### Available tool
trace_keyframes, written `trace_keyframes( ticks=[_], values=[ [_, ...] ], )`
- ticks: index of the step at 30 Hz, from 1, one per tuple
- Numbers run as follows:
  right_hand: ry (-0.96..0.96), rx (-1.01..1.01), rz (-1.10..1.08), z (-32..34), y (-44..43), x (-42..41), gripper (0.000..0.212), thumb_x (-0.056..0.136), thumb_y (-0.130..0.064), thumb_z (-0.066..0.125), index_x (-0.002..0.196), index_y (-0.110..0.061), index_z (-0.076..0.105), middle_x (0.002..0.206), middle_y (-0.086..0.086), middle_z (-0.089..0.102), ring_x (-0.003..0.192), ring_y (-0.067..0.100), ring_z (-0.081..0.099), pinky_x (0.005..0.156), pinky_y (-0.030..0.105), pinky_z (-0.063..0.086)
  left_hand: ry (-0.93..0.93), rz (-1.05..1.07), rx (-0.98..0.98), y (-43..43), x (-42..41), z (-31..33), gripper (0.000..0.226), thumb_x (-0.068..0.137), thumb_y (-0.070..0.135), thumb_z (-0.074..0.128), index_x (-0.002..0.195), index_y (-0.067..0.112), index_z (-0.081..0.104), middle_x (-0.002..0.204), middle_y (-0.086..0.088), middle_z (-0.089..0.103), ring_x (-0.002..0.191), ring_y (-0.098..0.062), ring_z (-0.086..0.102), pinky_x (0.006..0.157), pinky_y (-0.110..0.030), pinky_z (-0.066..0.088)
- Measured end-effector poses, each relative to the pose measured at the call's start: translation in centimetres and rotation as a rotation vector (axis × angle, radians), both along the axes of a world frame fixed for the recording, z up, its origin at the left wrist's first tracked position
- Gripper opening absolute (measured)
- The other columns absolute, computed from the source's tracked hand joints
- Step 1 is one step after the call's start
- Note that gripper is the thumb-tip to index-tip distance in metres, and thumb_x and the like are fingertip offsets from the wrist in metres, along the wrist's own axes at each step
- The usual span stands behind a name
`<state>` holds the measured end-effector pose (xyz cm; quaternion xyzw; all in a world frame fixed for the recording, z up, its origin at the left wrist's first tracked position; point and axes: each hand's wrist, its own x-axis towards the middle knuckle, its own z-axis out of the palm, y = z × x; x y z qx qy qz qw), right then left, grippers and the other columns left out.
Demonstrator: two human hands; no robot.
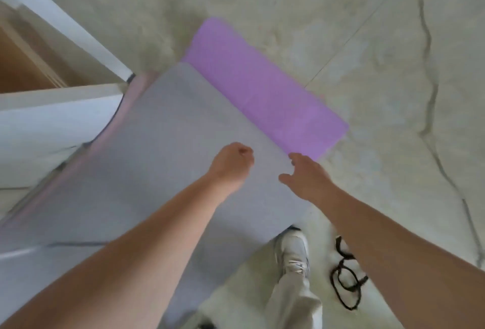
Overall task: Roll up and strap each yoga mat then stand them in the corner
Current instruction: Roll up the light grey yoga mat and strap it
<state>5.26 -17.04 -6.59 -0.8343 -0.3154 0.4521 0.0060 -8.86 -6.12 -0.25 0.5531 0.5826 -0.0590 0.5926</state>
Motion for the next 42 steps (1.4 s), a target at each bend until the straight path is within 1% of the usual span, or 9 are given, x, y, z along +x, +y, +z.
trace_keyframes(
  ticks=[9,13,20,24,26,28,35,38,42],
  values=[
    [0.115,-0.029,0.013,-17.3,6.8,5.1,0.102,0.072,-0.045,0.084,0.153,-0.016,0.027,0.148,0.009,0.044,0.131,0.032,0.046,0.102,0.045,0.045,0.094,-0.071,0.149,4.6,1.9,-16.3,0.008,0.082,0.021,0.056,0.080,0.021,0.063,0.099,-0.018,0.073,0.097,-0.035,0.070,0.083,-0.043,0.054],
    [0.046,-0.104,0.028,-16.9,7.3,4.4,0.079,0.061,-0.044,0.086,0.129,-0.017,0.054,0.125,0.010,0.060,0.112,0.033,0.058,0.091,0.041,0.051,0.126,-0.138,0.242,5.0,1.1,-16.0,0.013,0.088,0.018,0.059,0.097,0.018,0.068,0.106,-0.011,0.072,0.103,-0.028,0.067,0.094,-0.040,0.053],
    [-0.036,0.019,0.206,-4.2,6.0,-0.2,0.055,0.074,-0.030,0.078,0.116,-0.014,0.046,0.119,0.006,0.046,0.113,0.031,0.051,0.083,0.037,0.041,0.180,-0.794,0.623,6.2,1.8,-3.4,0.047,0.089,0.013,0.057,0.135,0.023,0.055,0.135,-0.001,0.053,0.129,-0.024,0.045,0.102,-0.036,0.039],
    [-0.139,0.209,0.377,6.3,4.1,-5.8,0.041,0.081,-0.019,0.069,0.113,-0.012,0.046,0.106,0.004,0.056,0.096,0.030,0.063,0.070,0.035,0.042,0.408,-1.328,0.529,8.0,1.8,6.4,0.094,0.078,0.023,0.069,0.156,0.028,0.016,0.160,-0.002,0.023,0.151,-0.024,0.011,0.122,-0.048,0.004],
    [-0.253,0.373,0.446,11.5,2.4,-8.8,0.047,0.055,-0.018,0.084,0.093,-0.014,0.056,0.080,0.000,0.060,0.071,0.024,0.064,0.056,0.029,0.043,0.552,-1.454,0.390,8.5,0.2,11.2,0.108,0.068,0.038,0.080,0.155,0.030,0.016,0.155,-0.004,0.033,0.149,-0.027,0.018,0.120,-0.058,0.003],
    [-0.308,0.498,0.466,15.9,0.6,-11.1,0.051,0.038,-0.014,0.086,0.082,-0.015,0.060,0.068,-0.002,0.058,0.061,0.023,0.061,0.053,0.028,0.047,0.676,-1.432,0.214,8.9,-2.2,16.4,0.115,0.058,0.052,0.087,0.152,0.032,0.024,0.151,-0.001,0.041,0.142,-0.029,0.033,0.118,-0.056,0.014],
    [-0.283,0.701,0.532,31.9,-5.0,-19.7,0.066,0.051,-0.018,0.084,0.110,-0.012,0.054,0.101,0.003,0.065,0.091,0.026,0.065,0.081,0.035,0.053,0.631,-1.123,-0.066,4.8,-16.9,34.4,0.084,0.050,0.051,0.093,0.121,0.029,0.055,0.125,0.003,0.061,0.103,-0.024,0.060,0.088,-0.034,0.049],
    [-0.064,0.536,0.482,39.1,-7.5,-24.0,0.087,0.060,-0.045,0.083,0.132,-0.025,0.038,0.137,-0.005,0.047,0.125,0.020,0.048,0.105,0.034,0.037,0.623,-1.131,0.169,0.5,-23.7,40.2,0.077,0.044,0.061,0.089,0.105,0.025,0.055,0.105,0.003,0.064,0.095,-0.023,0.062,0.083,-0.034,0.050],
    [0.076,0.334,0.459,47.4,-7.8,-26.9,0.102,0.073,-0.057,0.074,0.154,-0.032,0.018,0.155,-0.007,0.032,0.141,0.019,0.030,0.115,0.037,0.023,0.650,-1.192,0.727,-6.4,-29.5,45.5,0.074,0.060,0.055,0.083,0.119,0.021,0.051,0.110,0.000,0.058,0.104,-0.024,0.055,0.085,-0.040,0.037]
  ],
)
